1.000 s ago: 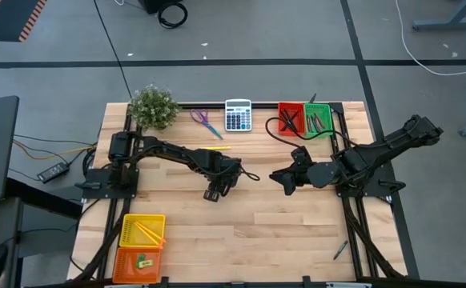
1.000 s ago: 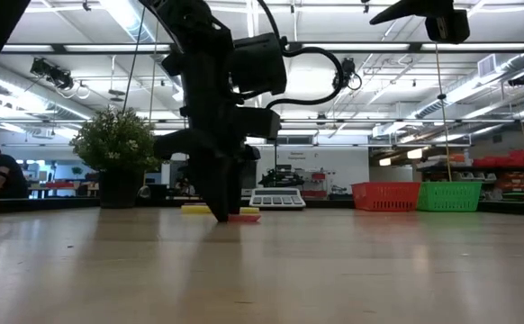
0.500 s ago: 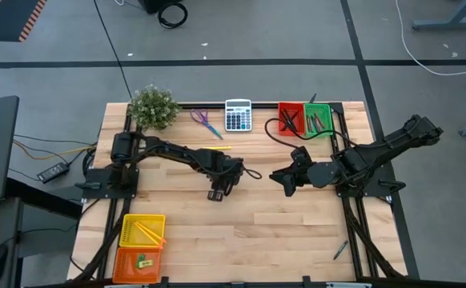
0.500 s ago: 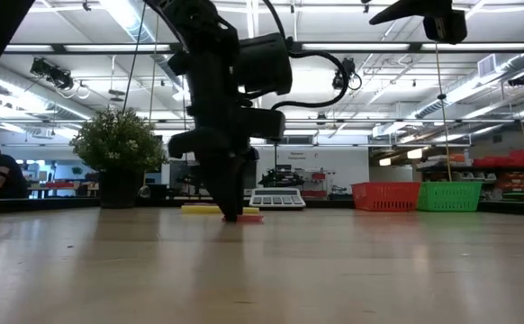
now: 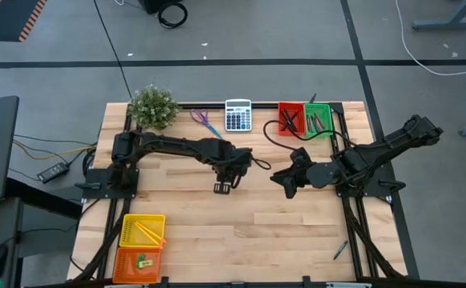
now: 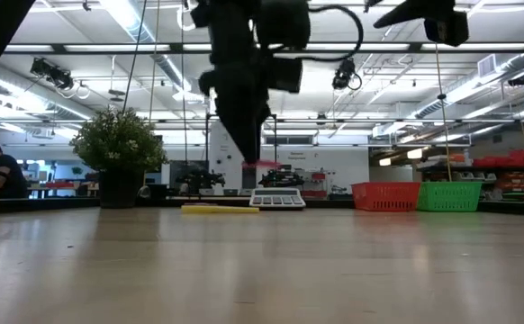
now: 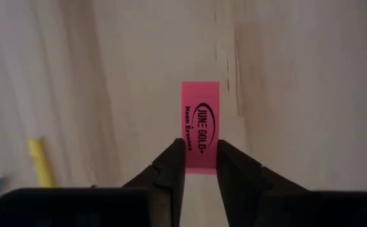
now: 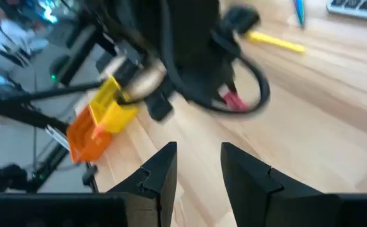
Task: Sort crayons/erasers/pens/pencils in bins
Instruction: Put the pink eraser into the orange bin
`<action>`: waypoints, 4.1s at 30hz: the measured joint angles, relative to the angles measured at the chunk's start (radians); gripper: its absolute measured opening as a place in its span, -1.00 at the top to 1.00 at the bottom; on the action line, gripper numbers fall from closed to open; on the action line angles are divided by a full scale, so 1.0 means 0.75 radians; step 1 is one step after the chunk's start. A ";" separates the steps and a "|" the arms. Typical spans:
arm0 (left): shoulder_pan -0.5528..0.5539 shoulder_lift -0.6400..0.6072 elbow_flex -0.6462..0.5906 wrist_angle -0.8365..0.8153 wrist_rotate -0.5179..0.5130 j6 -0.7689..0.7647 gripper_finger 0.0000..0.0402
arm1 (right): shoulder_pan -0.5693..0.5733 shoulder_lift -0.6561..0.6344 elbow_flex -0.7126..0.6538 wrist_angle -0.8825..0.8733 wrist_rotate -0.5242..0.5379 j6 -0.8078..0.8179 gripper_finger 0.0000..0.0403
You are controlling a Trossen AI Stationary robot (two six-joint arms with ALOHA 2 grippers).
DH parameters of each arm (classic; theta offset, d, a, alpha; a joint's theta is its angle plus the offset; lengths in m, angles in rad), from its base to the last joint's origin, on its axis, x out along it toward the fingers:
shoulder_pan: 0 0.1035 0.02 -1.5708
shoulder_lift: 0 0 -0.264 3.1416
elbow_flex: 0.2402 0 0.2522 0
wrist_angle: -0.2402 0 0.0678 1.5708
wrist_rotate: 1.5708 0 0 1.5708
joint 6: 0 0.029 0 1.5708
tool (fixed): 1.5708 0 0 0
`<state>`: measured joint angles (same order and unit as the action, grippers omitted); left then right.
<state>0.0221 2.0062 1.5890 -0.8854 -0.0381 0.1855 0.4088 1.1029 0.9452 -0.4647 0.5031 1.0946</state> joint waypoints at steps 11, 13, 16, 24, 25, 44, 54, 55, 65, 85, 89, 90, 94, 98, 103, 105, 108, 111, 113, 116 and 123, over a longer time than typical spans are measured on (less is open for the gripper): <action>-0.034 -0.010 0.351 -0.437 0.018 -0.139 0.59 | 0.096 -0.007 0.000 -0.327 -0.098 0.153 0.36; -0.051 -0.028 0.357 -0.488 0.021 -0.150 0.62 | 0.127 -0.006 0.000 -0.364 -0.091 0.180 0.36; -0.087 -0.078 0.357 -0.535 0.047 -0.171 0.68 | 0.170 -0.006 0.000 -0.391 -0.068 0.219 0.36; -0.195 -0.223 0.357 -0.572 0.056 -0.367 0.74 | 0.253 -0.006 0.000 -0.399 0.012 0.264 0.36; -0.211 -0.236 0.357 -0.580 0.056 -0.390 0.73 | 0.258 -0.006 0.000 -0.399 0.019 0.266 0.36; -0.438 -0.229 0.358 -0.522 -0.015 -0.755 0.92 | 0.270 -0.006 0.000 -0.356 0.057 0.267 0.36; -0.428 0.078 0.357 -0.531 -0.013 -1.043 0.48 | 0.271 -0.006 0.000 -0.312 0.056 0.328 0.36; -0.422 0.102 0.357 -0.534 -0.011 -1.045 0.41 | 0.271 -0.006 0.000 -0.310 0.051 0.328 0.36; -0.334 0.087 -0.057 -0.217 0.185 -1.229 -0.06 | 0.308 -0.006 0.000 -0.286 -0.054 0.334 0.36; -0.368 -0.019 -0.314 0.168 0.093 -1.775 0.14 | 0.372 -0.006 0.000 -0.288 -0.055 0.353 0.36; -0.391 -0.010 -0.314 0.169 0.078 -1.805 0.14 | 0.372 -0.005 0.000 -0.287 -0.054 0.356 0.36; -0.400 -0.004 -0.314 0.175 0.065 -1.813 0.15 | 0.372 -0.006 0.000 -0.286 -0.054 0.356 0.36; -0.426 0.033 -0.308 0.183 0.051 -1.855 0.15 | 0.372 -0.006 0.000 -0.285 -0.047 0.357 0.36; -0.443 0.060 -0.308 0.188 0.044 -1.900 0.15 | 0.372 -0.006 0.000 -0.286 -0.044 0.354 0.36; -0.455 0.064 -0.309 0.181 0.005 -1.915 0.18 | 0.372 -0.005 0.000 -0.288 -0.044 0.355 0.36; -0.455 0.065 -0.306 0.176 0.008 -1.928 0.25 | 0.372 -0.005 0.000 -0.288 -0.044 0.355 0.36; -0.468 0.067 -0.297 0.168 -0.011 -1.943 0.39 | 0.372 -0.005 0.000 -0.288 -0.044 0.352 0.36; -0.479 0.068 -0.294 0.163 -0.034 -1.946 0.55 | 0.372 -0.005 0.000 -0.289 -0.043 0.351 0.36; -0.483 0.068 -0.294 0.163 -0.040 -1.946 0.64 | 0.372 -0.005 0.000 -0.289 -0.044 0.346 0.36; -0.484 0.068 -0.293 0.164 -0.039 -1.945 0.70 | 0.372 -0.005 0.000 -0.290 -0.043 0.341 0.36; -0.475 0.031 -0.296 0.160 -0.036 -1.942 0.54 | 0.372 -0.005 0.000 -0.291 -0.043 0.322 0.36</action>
<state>-0.3345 2.0293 1.3670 -0.7653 -0.0651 -1.2710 0.6878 1.0988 0.9455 -0.6828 0.4706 1.3361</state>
